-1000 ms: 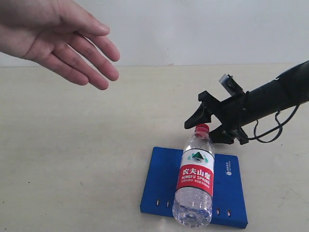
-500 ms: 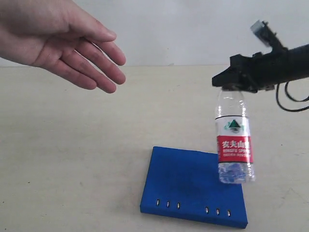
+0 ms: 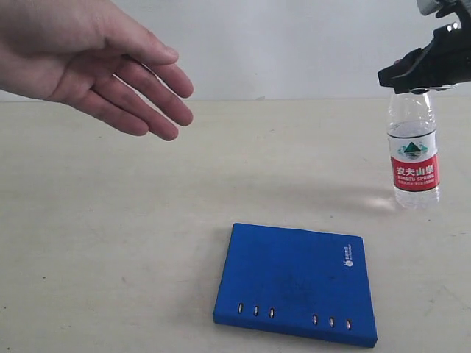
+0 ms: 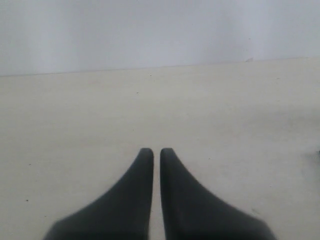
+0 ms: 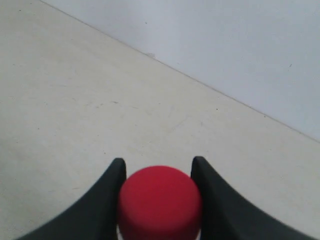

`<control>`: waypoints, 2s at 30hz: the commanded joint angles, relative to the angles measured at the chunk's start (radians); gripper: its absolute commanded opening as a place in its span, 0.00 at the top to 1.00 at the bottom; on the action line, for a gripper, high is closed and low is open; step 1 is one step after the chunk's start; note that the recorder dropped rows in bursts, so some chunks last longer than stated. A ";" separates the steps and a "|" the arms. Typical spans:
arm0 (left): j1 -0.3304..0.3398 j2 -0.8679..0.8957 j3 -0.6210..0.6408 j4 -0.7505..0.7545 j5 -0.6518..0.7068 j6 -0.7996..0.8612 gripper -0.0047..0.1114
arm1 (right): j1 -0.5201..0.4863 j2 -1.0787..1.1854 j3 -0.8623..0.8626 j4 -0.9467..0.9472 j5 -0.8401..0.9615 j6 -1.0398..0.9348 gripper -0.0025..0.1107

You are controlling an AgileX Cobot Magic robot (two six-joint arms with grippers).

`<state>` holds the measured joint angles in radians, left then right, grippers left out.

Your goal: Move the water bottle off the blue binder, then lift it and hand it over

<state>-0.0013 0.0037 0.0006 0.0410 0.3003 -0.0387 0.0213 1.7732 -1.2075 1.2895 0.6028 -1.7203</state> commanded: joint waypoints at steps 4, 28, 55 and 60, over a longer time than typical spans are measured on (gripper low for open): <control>-0.007 -0.004 -0.001 -0.009 -0.011 0.006 0.92 | -0.002 -0.007 0.001 -0.003 -0.012 -0.022 0.98; -0.007 -0.004 -0.001 -0.009 -0.011 0.006 0.92 | -0.002 -0.208 -0.002 0.013 -0.152 -0.028 0.47; -0.007 -0.004 -0.001 0.038 -0.011 0.061 0.92 | 0.560 -0.315 0.328 -0.432 -0.093 0.432 0.47; -0.007 -0.004 -0.001 0.150 -0.143 0.183 0.92 | 0.560 -0.256 0.382 -0.271 -0.131 0.462 0.47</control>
<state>-0.0013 0.0037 0.0006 0.1535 0.2765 0.1021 0.5772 1.4985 -0.8386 0.9236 0.4949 -1.2751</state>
